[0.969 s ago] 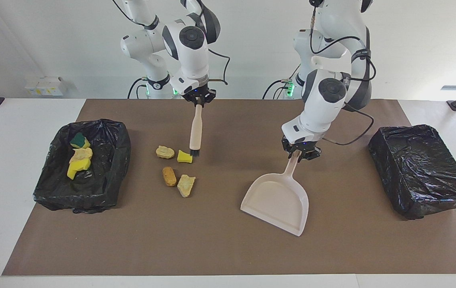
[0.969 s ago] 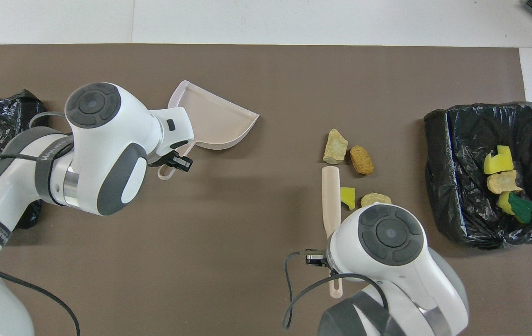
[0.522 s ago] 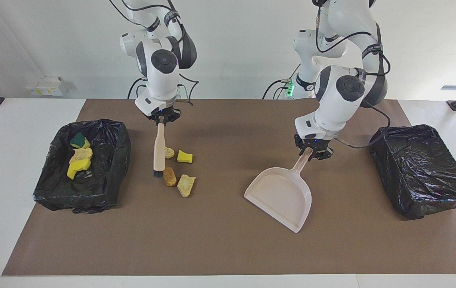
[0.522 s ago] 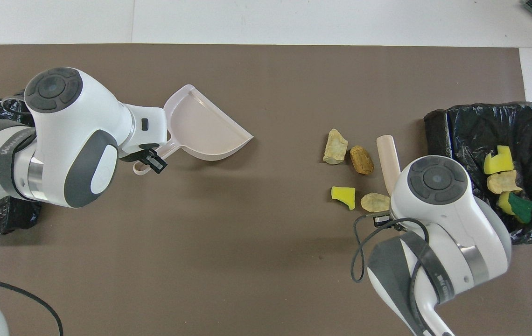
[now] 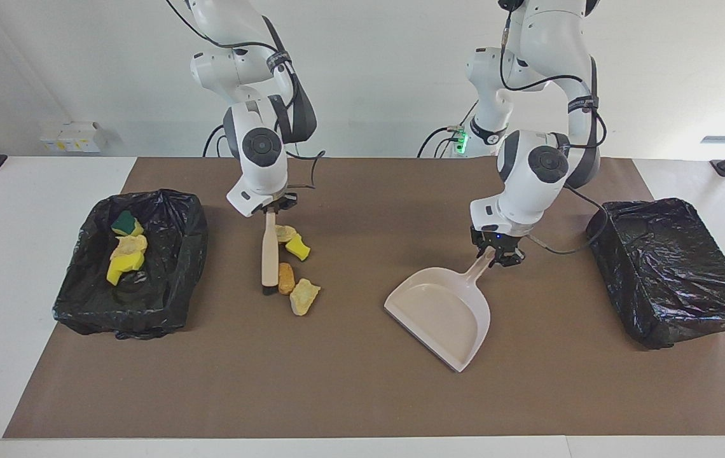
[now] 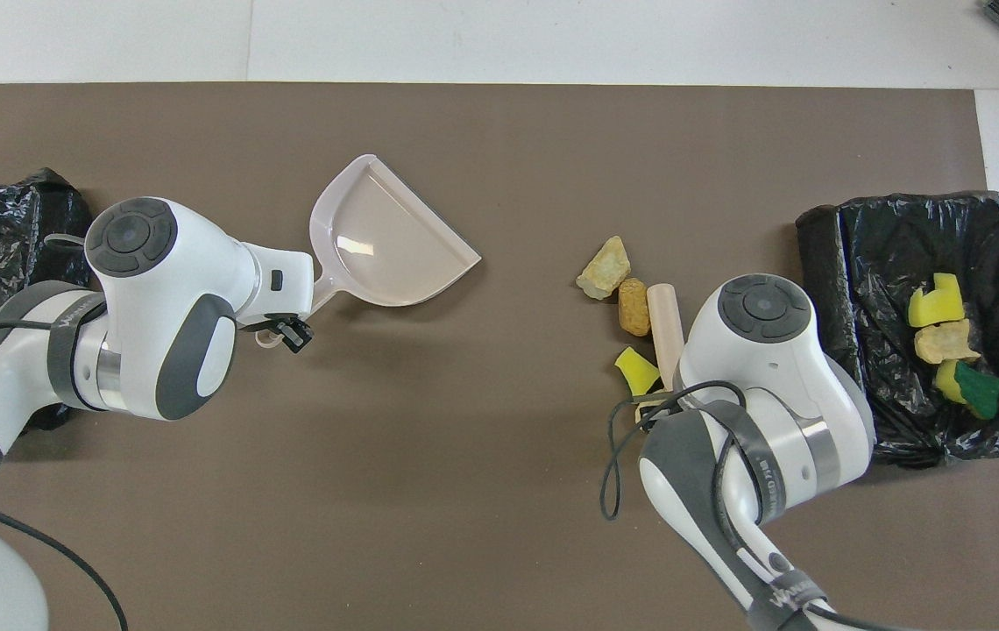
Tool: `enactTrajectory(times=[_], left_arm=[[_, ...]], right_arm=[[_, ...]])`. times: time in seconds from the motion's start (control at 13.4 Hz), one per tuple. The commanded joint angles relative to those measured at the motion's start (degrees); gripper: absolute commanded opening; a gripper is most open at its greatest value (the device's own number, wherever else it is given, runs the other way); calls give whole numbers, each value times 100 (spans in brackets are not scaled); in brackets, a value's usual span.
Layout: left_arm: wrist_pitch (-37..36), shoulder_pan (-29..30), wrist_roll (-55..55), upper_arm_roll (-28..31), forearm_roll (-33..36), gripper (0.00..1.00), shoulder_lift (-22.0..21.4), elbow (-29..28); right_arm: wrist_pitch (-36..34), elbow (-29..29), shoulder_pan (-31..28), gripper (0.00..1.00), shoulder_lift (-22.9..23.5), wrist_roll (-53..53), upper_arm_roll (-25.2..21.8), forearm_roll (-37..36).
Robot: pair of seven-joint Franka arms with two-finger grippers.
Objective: Sweep and dump trash in bin
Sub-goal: 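Sweep the yellow debris with the brush toward the dustpan held by the left gripper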
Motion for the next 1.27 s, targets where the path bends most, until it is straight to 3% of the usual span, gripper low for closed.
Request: enactTrajectory(times=[0.0, 0.07, 0.22, 0.45, 0.6, 0.82, 1.04, 1.19], left_arm=[[166, 3, 6, -40, 3, 46, -180, -222], [157, -41, 6, -40, 3, 45, -189, -248], [130, -59, -125, -23, 3, 0, -189, -231], [104, -50, -100, -23, 12, 0, -128, -82], [-79, 2, 92, -23, 21, 0, -180, 32], [-1333, 256, 1558, -14, 29, 0, -207, 646], [-1872, 249, 2587, -22, 608, 0, -356, 657], [-1769, -31, 2923, -40, 951, 0, -487, 464]], right_arm=[[255, 93, 272, 0, 243, 200, 34, 788], [318, 119, 308, 0, 261, 253, 43, 1131], [100, 548, 571, 0, 410, 594, 43, 1389], [-285, 1058, 739, 0, 289, 1299, -18, 1241], [-743, 1130, 564, 0, 8, 1291, -36, 463], [-1403, 1007, 528, 0, -221, 1273, -27, -533], [-1563, 360, 388, 0, -607, 1221, -27, -956], [-1379, -151, 169, 0, -898, 1116, 8, -1027]])
